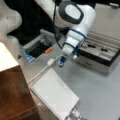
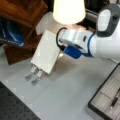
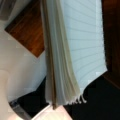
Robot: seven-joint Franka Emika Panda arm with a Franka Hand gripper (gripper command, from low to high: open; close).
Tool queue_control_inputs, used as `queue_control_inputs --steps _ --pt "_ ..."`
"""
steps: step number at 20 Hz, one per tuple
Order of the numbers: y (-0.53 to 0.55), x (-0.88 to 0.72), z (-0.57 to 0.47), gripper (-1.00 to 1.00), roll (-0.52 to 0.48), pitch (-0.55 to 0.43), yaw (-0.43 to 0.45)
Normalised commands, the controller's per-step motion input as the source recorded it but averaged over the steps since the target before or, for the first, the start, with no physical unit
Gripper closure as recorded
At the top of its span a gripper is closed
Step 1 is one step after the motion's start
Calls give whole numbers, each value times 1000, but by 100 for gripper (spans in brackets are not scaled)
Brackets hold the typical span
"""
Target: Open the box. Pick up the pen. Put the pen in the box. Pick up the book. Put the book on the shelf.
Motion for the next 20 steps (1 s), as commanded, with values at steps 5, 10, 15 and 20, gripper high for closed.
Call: queue_control_inputs --steps 5,10,15,20 --pt "-219 -67 -107 -100 -342 -89 111" --pt "-88 -16 -114 -100 -328 -83 26" --pt "25 93 -247 -100 -297 -160 -35" --pt "24 144 -326 -100 -279 -209 6"
